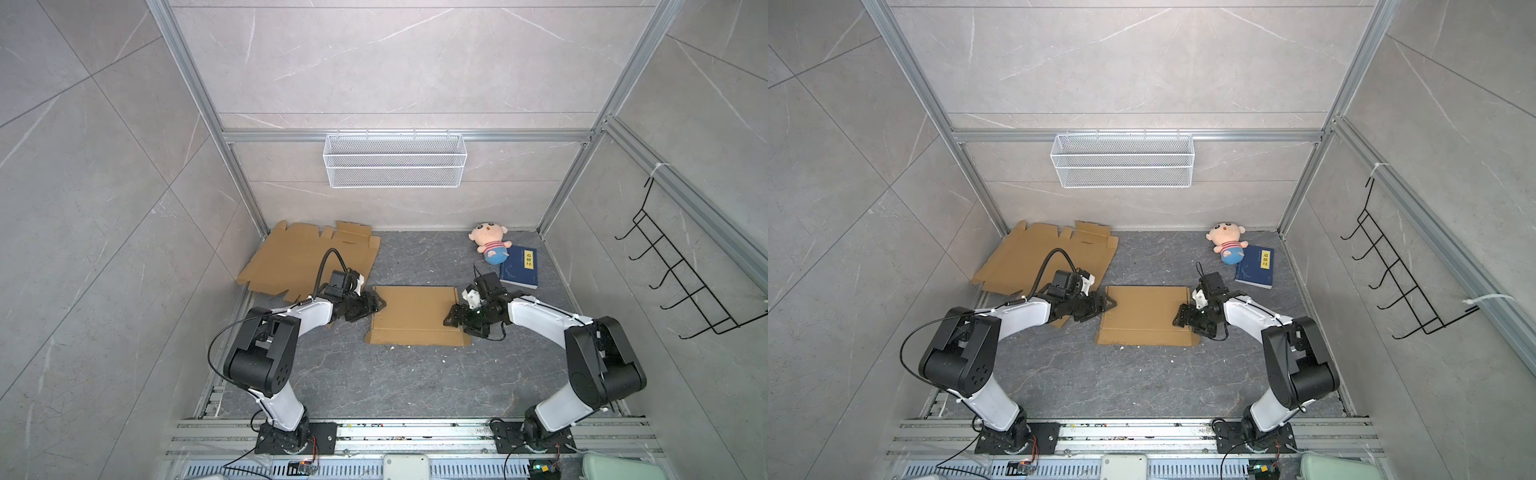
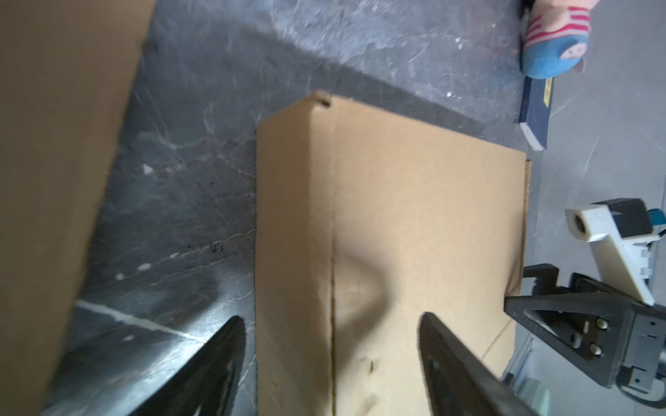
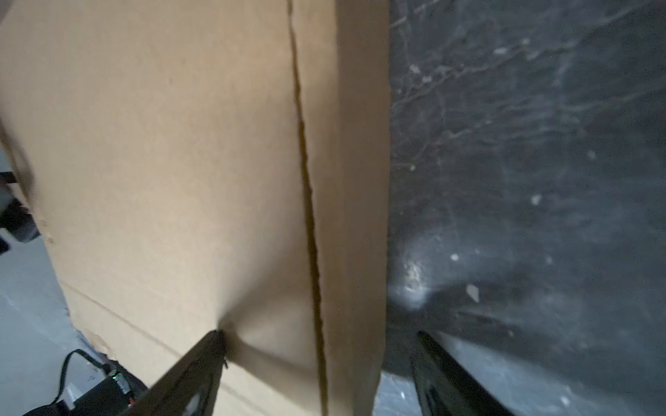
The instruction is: Fold the paper box
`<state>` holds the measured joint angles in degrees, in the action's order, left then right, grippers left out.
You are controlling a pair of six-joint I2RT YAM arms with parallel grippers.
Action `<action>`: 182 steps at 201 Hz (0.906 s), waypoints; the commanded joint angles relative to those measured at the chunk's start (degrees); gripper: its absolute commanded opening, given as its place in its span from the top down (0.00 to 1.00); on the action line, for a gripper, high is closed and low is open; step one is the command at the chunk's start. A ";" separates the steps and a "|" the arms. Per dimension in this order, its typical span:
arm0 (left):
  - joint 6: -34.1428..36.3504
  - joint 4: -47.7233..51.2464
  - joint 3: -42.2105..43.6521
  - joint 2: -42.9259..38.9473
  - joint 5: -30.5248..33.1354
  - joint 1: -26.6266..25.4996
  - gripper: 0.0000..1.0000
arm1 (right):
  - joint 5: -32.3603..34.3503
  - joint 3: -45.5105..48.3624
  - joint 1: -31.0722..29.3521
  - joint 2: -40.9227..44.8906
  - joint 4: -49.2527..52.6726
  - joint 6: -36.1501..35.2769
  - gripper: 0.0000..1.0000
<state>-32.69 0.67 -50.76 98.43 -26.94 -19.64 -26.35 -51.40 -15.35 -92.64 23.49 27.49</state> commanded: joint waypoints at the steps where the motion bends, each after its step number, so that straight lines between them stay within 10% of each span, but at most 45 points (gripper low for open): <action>1: -0.50 -2.23 -1.51 3.65 -2.53 1.38 0.33 | -7.08 -0.24 2.77 -0.35 -5.89 0.66 0.16; 56: 0.58 -0.06 0.48 7.76 -5.94 6.05 0.74 | -14.34 2.50 8.31 1.63 -4.93 -3.76 0.08; 182: 5.45 11.53 -5.25 13.32 -8.46 9.88 0.83 | -26.65 0.09 7.09 -10.43 -21.54 6.63 0.09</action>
<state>-28.56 3.55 -57.95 107.63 -44.42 -10.22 -48.90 -49.71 -7.77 -99.96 8.91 29.65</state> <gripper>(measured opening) 0.177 0.940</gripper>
